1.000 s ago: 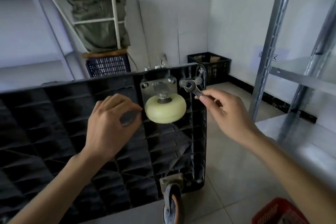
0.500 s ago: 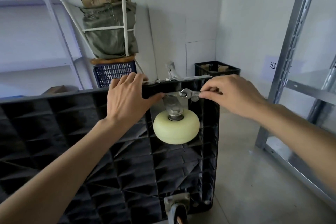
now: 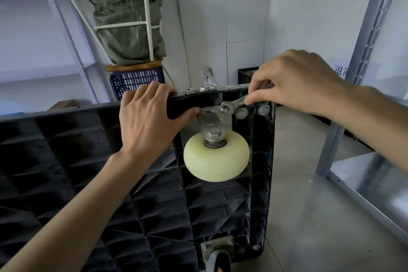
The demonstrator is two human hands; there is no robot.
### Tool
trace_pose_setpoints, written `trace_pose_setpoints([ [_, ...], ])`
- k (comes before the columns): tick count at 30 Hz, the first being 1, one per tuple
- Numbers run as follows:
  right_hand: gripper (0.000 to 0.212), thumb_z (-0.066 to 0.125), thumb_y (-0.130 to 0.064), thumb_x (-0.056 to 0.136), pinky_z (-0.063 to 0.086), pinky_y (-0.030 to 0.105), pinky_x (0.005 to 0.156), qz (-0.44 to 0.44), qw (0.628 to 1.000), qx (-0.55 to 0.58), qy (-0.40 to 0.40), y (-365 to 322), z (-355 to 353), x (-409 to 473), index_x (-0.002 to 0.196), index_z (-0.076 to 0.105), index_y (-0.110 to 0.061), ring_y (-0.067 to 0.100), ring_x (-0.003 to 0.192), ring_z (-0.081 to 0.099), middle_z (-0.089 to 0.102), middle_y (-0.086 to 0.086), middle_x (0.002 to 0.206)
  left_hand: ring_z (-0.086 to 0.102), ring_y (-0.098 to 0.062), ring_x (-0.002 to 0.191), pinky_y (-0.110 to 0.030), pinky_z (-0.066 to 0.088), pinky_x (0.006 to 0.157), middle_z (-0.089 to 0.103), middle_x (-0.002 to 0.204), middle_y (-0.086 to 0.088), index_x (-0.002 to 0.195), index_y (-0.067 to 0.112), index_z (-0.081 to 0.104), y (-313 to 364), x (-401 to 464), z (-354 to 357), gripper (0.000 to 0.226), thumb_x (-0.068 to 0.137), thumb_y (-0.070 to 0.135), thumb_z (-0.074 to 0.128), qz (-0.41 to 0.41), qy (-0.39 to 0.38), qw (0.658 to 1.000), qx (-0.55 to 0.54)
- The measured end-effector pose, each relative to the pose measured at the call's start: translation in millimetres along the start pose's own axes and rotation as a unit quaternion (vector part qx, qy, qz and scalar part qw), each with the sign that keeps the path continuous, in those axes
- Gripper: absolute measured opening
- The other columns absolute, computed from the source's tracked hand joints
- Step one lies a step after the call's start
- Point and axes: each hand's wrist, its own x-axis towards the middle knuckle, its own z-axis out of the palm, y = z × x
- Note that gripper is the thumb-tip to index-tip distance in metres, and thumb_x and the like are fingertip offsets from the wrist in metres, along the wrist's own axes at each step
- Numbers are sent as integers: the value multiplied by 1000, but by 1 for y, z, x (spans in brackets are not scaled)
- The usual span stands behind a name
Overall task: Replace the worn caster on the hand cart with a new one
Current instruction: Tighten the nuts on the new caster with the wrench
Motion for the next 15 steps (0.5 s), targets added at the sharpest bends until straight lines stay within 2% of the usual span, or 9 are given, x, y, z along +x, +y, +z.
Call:
trace_pose_setpoints([
  [6, 27, 77, -64, 75, 51, 35, 67, -32, 997, -44, -51, -9, -18, 18, 81, 75, -38, 17, 78, 63, 70, -14, 76, 61, -24, 94, -38, 38, 90, 67, 97, 3, 107, 21, 67, 1, 0, 2, 68, 84, 81, 47, -2, 9, 1000, 4],
  [9, 29, 80, -62, 73, 52, 35, 70, -14, 998, -41, -52, -11, -16, 17, 80, 75, -35, 16, 77, 64, 69, -15, 74, 61, -24, 94, -39, 40, 91, 67, 98, 2, 107, 20, 67, 1, -1, 2, 68, 84, 81, 47, -2, 8, 1000, 2],
  [12, 28, 81, -59, 73, 53, 34, 72, 42, 999, 28, -18, -7, 0, -3, 78, 73, -32, 8, 75, 65, 69, -18, 72, 61, -23, 95, -39, 39, 91, 67, 100, 3, 108, 21, 67, 1, 0, 1, 68, 84, 81, 46, -5, 7, 1000, -2],
  [15, 29, 76, -59, 77, 56, 33, 67, 79, 991, 93, 54, -5, 33, -31, 76, 70, -30, -1, 67, 62, 67, -18, 69, 60, -22, 96, -38, 38, 93, 66, 101, 4, 108, 22, 66, 2, 0, 1, 67, 84, 82, 47, -7, 3, 1000, 1],
])
